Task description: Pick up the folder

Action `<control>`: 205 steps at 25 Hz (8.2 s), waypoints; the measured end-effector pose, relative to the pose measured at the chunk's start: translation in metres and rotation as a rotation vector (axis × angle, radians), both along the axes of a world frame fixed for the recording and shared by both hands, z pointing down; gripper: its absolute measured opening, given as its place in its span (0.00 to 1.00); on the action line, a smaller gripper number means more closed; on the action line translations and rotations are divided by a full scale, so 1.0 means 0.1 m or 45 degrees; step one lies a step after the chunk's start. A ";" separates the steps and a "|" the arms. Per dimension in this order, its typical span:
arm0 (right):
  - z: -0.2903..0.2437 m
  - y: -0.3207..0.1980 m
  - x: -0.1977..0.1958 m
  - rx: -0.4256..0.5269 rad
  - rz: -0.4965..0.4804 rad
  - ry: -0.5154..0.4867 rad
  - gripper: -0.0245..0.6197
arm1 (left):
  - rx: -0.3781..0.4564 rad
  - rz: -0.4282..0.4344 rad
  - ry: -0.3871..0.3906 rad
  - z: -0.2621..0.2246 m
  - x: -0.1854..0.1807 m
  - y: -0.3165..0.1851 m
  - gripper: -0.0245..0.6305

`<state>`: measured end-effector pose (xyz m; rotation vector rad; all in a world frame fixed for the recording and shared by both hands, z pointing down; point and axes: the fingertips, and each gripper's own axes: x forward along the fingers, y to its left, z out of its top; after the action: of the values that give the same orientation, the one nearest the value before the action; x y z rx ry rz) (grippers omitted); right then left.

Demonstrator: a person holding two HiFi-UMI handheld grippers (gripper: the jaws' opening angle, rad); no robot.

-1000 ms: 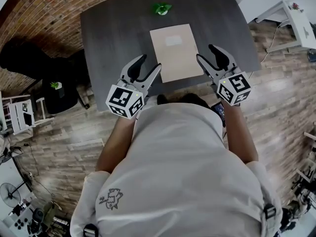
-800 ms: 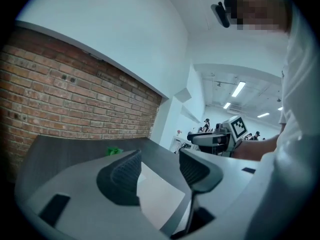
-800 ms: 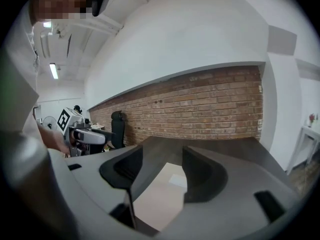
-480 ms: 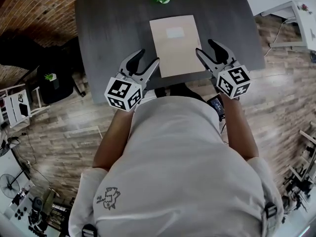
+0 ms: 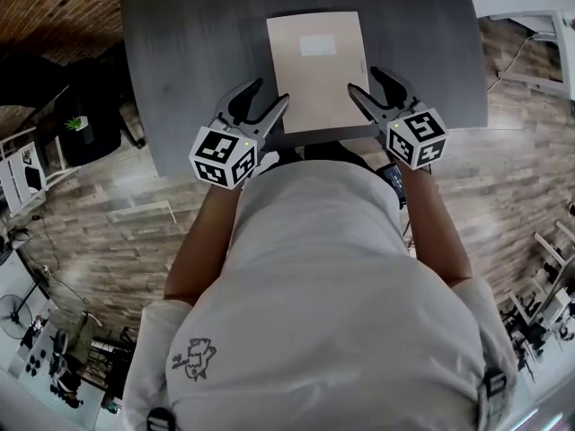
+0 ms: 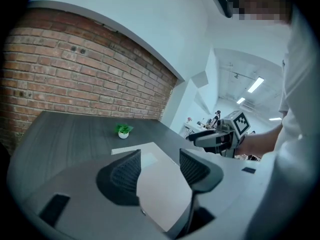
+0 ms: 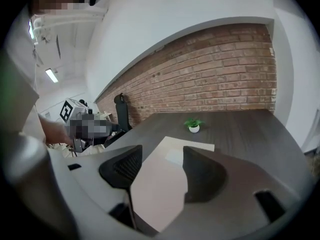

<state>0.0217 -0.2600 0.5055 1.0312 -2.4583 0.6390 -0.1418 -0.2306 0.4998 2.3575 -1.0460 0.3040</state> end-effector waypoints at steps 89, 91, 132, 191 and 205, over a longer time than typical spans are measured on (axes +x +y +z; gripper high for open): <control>0.96 0.09 0.02 -0.498 -0.071 0.023 0.48 | -0.533 -0.080 -0.112 1.08 -0.16 0.12 0.47; 0.82 0.11 -0.02 -0.463 -0.062 0.017 0.48 | -0.494 -0.082 -0.119 0.94 -0.21 0.12 0.47; -0.79 0.12 0.14 -0.025 -0.013 -0.043 0.47 | -0.021 -0.138 -0.085 -0.62 -0.07 0.09 0.47; -1.01 2.38 0.34 0.028 -0.127 -0.171 0.45 | 0.014 -0.299 -0.142 -0.83 0.15 2.54 0.47; -0.98 3.08 -0.06 0.052 -0.082 -0.168 0.45 | 0.025 -0.253 -0.145 -0.79 -0.26 3.16 0.47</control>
<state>0.0162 0.0484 0.4071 0.9492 -2.6171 0.6576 -0.1679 0.0855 0.4207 2.2527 -1.3312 0.3582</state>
